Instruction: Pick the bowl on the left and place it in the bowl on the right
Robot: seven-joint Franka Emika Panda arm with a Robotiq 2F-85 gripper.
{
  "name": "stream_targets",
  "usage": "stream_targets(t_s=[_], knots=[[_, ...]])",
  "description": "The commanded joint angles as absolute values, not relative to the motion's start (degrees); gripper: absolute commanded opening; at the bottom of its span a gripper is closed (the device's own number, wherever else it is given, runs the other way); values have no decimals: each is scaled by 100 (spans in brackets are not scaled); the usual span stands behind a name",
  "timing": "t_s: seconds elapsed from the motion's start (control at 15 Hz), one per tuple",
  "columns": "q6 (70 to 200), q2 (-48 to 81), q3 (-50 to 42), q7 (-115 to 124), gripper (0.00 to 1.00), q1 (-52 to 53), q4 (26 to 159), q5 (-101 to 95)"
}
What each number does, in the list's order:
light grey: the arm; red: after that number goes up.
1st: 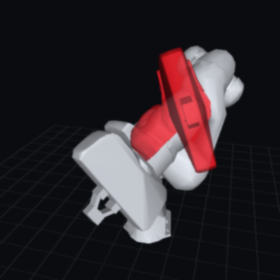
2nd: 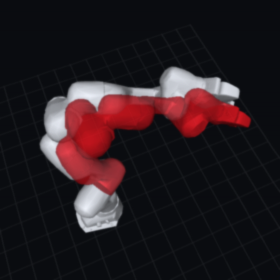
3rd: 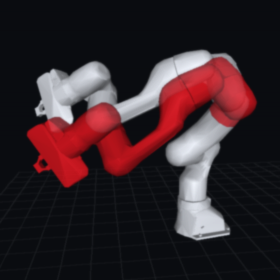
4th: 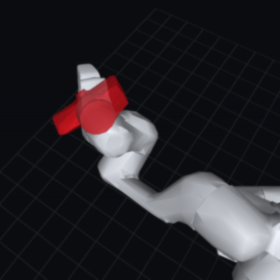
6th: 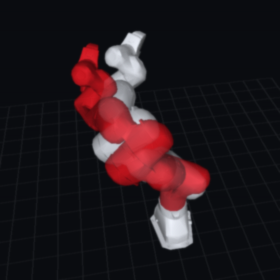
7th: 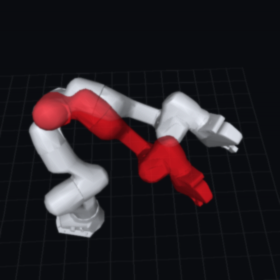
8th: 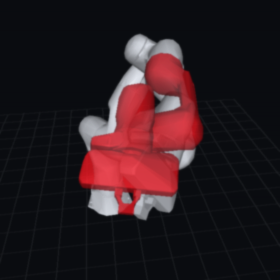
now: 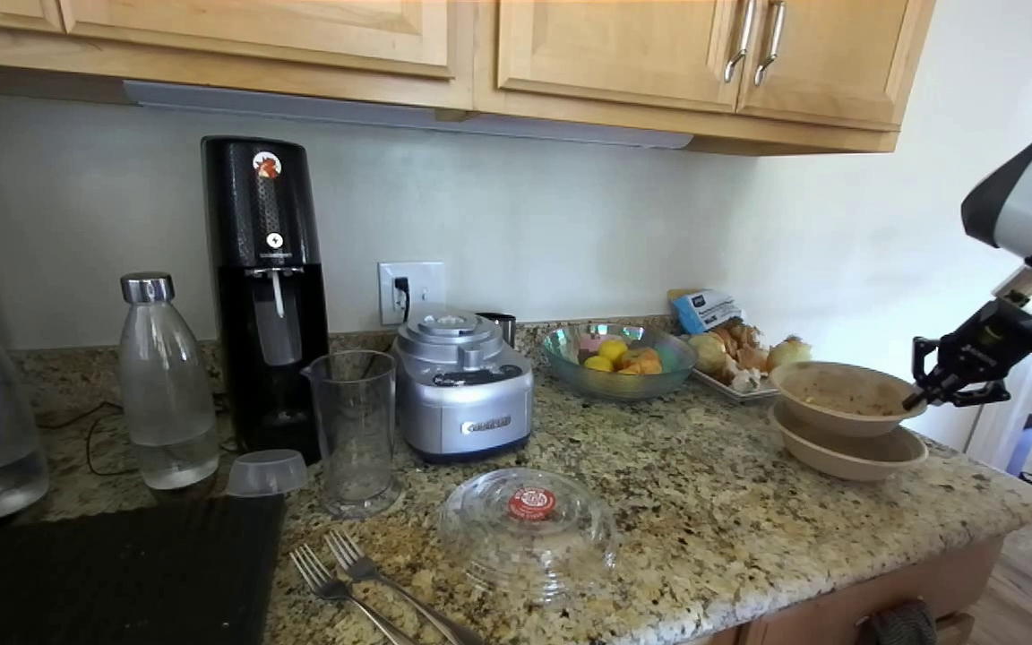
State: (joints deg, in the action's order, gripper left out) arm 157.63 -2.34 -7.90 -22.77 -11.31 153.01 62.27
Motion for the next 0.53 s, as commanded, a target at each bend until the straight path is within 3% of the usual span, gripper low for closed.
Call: stream_targets(t_s=[0.0,0.47], knots=[[15802,-514,-825,-2439,2,-1175,15720,6102],[15769,-543,-865,-3063,2,-1179,15937,6331]])
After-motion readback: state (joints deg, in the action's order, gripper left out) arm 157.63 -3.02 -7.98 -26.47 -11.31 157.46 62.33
